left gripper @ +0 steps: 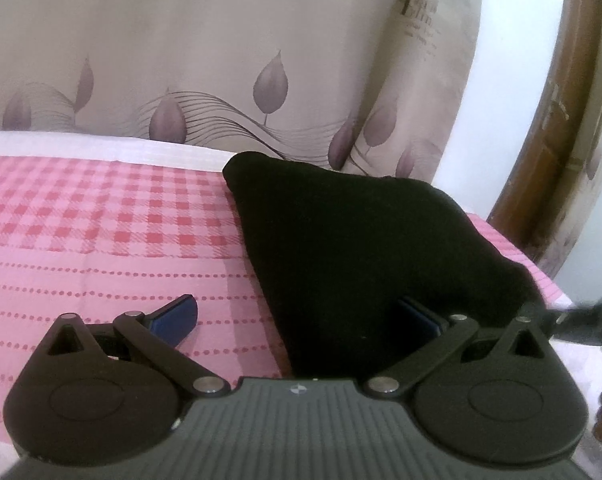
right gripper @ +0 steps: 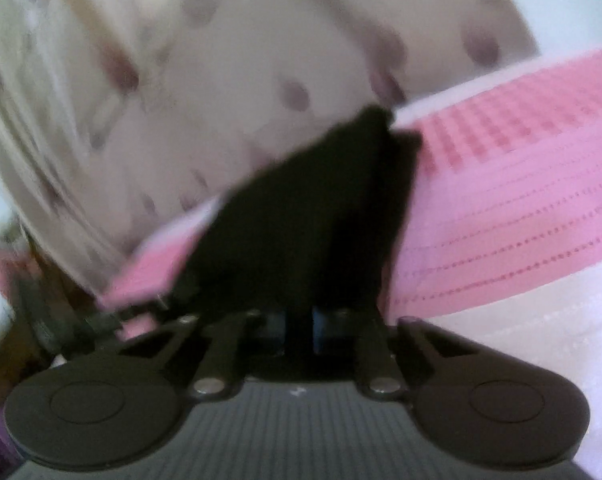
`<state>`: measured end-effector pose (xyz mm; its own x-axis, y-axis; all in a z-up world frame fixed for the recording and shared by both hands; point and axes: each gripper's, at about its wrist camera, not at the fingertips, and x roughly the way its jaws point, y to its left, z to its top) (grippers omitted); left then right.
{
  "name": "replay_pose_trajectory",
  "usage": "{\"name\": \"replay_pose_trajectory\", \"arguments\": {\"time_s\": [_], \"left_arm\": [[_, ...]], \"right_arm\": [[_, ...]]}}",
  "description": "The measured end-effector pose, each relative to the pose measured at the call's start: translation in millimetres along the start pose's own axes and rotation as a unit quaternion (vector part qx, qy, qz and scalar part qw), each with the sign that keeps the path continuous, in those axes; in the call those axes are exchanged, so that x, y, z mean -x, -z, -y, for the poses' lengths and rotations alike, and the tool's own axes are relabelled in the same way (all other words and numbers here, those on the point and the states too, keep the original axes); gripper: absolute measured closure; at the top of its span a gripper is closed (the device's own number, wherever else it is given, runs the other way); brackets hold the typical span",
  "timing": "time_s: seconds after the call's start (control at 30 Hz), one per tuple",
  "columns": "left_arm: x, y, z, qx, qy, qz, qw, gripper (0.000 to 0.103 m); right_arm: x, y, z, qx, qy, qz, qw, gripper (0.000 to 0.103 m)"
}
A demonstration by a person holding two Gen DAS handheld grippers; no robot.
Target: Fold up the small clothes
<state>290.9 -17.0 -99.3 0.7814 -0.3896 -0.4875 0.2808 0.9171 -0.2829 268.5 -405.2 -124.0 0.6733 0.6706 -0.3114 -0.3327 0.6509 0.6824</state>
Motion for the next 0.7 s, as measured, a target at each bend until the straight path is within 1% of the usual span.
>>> {"name": "replay_pose_trajectory", "arguments": {"time_s": [0.03, 0.07, 0.13, 0.17, 0.2, 0.23, 0.27, 0.37, 0.4, 0.43, 0.47, 0.5, 0.53, 0.6, 0.63, 0.7], "left_arm": [[0.3, -0.1, -0.4, 0.001, 0.002, 0.001, 1.0000, 0.000], [0.7, 0.0, -0.6, 0.002, 0.003, 0.002, 1.0000, 0.000], [2.0, 0.2, -0.6, 0.002, 0.008, 0.007, 0.9999, 0.000], [2.3, 0.3, -0.3, 0.002, 0.008, 0.008, 0.9999, 0.000], [2.8, 0.5, -0.3, 0.001, 0.008, 0.010, 0.9999, 0.000], [3.3, 0.5, -0.1, 0.001, 0.009, 0.011, 0.9999, 0.000], [3.5, 0.5, 0.0, 0.001, 0.010, 0.013, 0.9999, 0.000], [3.8, 0.4, -0.2, 0.003, 0.010, 0.012, 0.9999, 0.000], [4.7, 0.5, -0.6, 0.005, 0.010, 0.015, 0.9998, 0.000], [6.2, 0.7, -1.0, 0.007, 0.011, 0.019, 0.9997, 0.000], [7.6, 0.9, -1.4, 0.009, 0.012, 0.023, 0.9996, 0.000], [8.9, 0.9, -2.4, 0.012, 0.012, 0.027, 0.9995, 0.000], [10.3, 0.7, -3.7, 0.016, 0.011, 0.032, 0.9993, 0.000], [15.0, 0.7, -7.5, 0.031, 0.008, 0.048, 0.9983, 0.000], [16.3, 0.4, -10.4, 0.040, 0.007, 0.052, 0.9978, 0.000], [17.2, -0.7, -18.3, 0.063, 0.001, 0.056, 0.9964, 0.000]], "right_arm": [[5.3, -1.0, 0.5, -0.003, 0.000, 0.002, 1.000, 0.096], [9.6, -0.9, 3.6, -0.007, 0.010, -0.002, 1.000, 0.096], [10.5, 5.4, 19.8, -0.023, 0.044, -0.024, 0.998, 0.096], [9.8, 9.9, 29.6, -0.037, 0.051, -0.032, 0.998, 0.096], [10.8, 12.8, 36.2, -0.052, 0.041, -0.033, 0.997, 0.096], [12.9, 13.2, 36.6, -0.056, 0.032, -0.028, 0.998, 0.096], [14.6, 12.1, 32.3, -0.047, 0.037, -0.019, 0.998, 0.096], [25.9, 7.5, 11.5, -0.015, 0.081, 0.021, 0.996, 0.094], [32.3, 6.3, 1.8, -0.001, 0.089, 0.044, 0.995, 0.091], [38.1, 5.8, -7.7, 0.016, 0.081, 0.066, 0.994, 0.091], [40.8, 5.2, -20.7, 0.040, 0.058, 0.081, 0.994, 0.091], [40.4, 5.8, -35.4, 0.067, 0.033, 0.080, 0.994, 0.091], [34.6, 8.0, -52.2, 0.103, 0.020, 0.069, 0.992, 0.091], [10.7, 18.3, -84.7, 0.192, 0.020, 0.027, 0.981, 0.091], [-5.0, 26.3, -97.9, 0.239, 0.032, 0.001, 0.970, 0.091], [-32.4, 47.3, -119.5, 0.334, 0.069, -0.032, 0.939, 0.084]]}}
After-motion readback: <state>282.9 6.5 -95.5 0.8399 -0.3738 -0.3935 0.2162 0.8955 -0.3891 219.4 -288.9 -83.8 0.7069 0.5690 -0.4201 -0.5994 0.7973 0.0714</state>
